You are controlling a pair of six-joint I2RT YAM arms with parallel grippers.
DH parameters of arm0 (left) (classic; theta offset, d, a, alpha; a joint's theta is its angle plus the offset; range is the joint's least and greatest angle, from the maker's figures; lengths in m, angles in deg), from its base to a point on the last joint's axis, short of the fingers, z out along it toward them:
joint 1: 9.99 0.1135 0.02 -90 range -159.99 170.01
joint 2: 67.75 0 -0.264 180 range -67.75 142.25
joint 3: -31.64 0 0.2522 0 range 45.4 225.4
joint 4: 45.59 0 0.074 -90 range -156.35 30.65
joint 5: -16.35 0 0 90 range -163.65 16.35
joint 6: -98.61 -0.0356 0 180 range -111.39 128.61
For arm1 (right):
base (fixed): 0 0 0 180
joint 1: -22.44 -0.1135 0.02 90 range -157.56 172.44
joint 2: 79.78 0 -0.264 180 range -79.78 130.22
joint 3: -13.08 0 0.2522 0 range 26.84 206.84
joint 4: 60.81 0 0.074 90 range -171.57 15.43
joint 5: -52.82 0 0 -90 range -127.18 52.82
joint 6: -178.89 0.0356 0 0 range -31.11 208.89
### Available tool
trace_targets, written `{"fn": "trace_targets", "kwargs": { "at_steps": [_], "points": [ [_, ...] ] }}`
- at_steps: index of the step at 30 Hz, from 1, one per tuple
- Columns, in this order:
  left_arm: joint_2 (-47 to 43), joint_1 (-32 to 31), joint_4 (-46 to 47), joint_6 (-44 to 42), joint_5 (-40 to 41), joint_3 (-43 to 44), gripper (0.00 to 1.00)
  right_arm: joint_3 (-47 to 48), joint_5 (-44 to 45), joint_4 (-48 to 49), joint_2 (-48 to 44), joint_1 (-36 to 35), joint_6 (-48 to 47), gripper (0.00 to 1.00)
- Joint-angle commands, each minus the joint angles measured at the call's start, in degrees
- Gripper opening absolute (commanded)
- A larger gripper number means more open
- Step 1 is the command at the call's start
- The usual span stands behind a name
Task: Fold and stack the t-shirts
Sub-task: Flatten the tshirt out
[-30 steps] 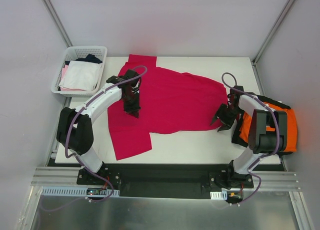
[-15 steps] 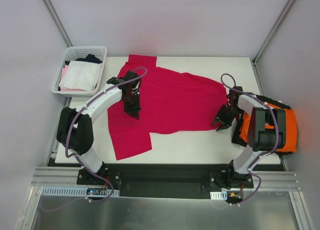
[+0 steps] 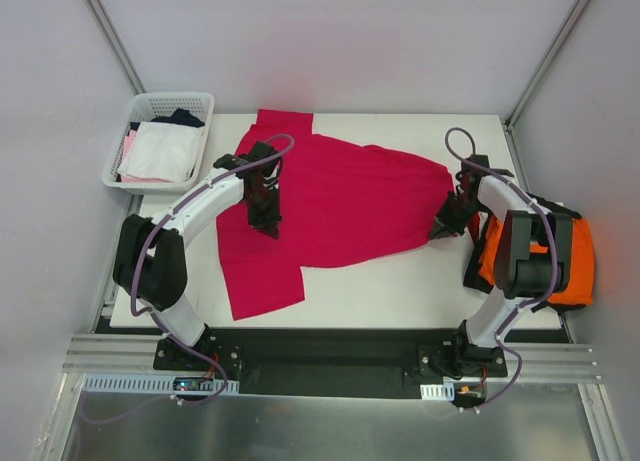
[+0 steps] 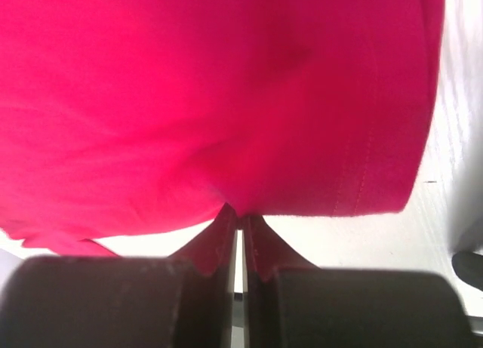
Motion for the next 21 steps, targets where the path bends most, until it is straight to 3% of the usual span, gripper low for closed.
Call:
{"fn": "trace_targets", "kwargs": {
  "at_steps": [1,12,21],
  "points": [
    [-0.52,-0.32,0.28,1.14,-0.57,0.19,0.06,8.71,-0.32,-3.55,0.73,-0.33,-0.53,0.03],
    [-0.08,-0.32,1.07,1.23,-1.45,0.02,0.07,20.51,-3.05,-1.89,17.42,-0.77,-0.71,0.04],
    [0.45,-0.41,1.16,0.53,-2.59,-0.25,0.07,30.77,-3.84,-1.97,25.34,-1.47,0.17,0.08]
  ]
}}
